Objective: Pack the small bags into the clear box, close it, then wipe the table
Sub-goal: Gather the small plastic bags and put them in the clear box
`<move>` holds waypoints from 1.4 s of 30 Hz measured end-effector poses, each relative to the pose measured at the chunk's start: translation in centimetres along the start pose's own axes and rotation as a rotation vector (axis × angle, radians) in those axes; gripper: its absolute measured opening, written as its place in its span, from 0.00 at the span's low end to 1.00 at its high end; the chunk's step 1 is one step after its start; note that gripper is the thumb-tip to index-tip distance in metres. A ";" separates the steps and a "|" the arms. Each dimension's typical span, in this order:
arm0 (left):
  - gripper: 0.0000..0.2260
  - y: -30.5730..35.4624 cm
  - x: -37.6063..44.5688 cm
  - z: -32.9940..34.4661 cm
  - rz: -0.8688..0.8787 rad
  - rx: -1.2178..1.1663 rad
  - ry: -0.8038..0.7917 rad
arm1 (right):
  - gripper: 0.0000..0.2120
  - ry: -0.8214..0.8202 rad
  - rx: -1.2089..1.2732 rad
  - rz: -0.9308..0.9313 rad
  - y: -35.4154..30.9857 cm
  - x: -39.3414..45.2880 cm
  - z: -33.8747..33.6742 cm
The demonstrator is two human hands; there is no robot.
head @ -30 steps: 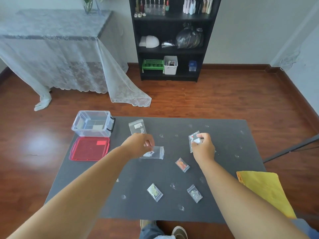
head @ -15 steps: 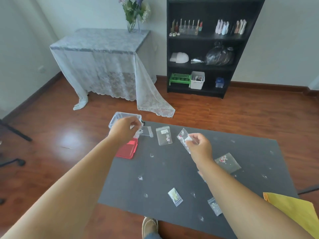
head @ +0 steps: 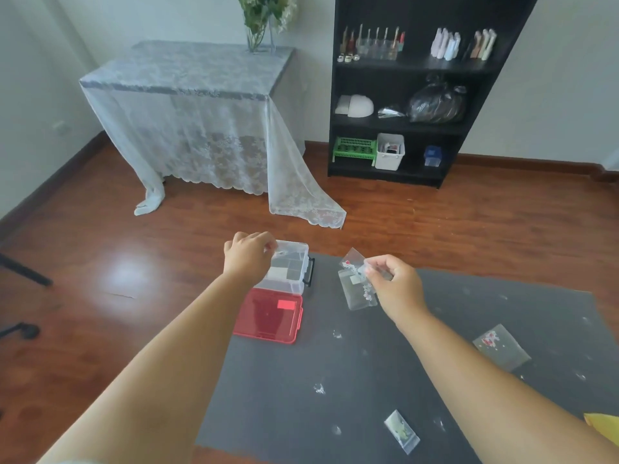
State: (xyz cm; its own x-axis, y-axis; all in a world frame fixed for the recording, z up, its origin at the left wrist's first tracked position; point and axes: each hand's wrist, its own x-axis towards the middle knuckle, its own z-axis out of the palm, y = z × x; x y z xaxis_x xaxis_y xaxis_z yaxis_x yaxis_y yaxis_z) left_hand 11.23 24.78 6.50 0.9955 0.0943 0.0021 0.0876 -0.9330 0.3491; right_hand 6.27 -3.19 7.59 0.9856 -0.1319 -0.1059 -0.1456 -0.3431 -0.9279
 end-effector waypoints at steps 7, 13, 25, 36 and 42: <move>0.09 -2.4 1.0 -0.3 0.112 0.038 -0.017 | 0.07 0.002 -0.015 0.032 -0.6 0.9 2.7; 0.11 -2.7 2.1 1.3 0.133 0.084 -0.196 | 0.06 -0.015 -0.054 0.038 -1.6 1.2 4.9; 0.16 -3.7 0.9 3.0 0.157 0.039 -0.025 | 0.11 -0.124 -0.170 -0.029 -3.0 3.9 9.6; 0.26 -6.3 -4.7 5.2 -0.017 -0.092 0.040 | 0.11 -0.349 -0.685 -0.147 -3.5 5.7 16.0; 0.26 -6.2 -5.4 6.0 -0.027 -0.106 0.012 | 0.15 -0.456 -0.891 0.004 -2.2 5.9 18.1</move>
State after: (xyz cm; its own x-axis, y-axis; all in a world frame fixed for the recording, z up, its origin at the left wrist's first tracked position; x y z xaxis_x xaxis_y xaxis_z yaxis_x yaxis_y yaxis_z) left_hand 5.47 28.00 -1.34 0.9924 0.1234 0.0022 0.1094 -0.8880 0.4467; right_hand 13.95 13.60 2.54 0.8965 0.1710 -0.4088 0.0239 -0.9399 -0.3407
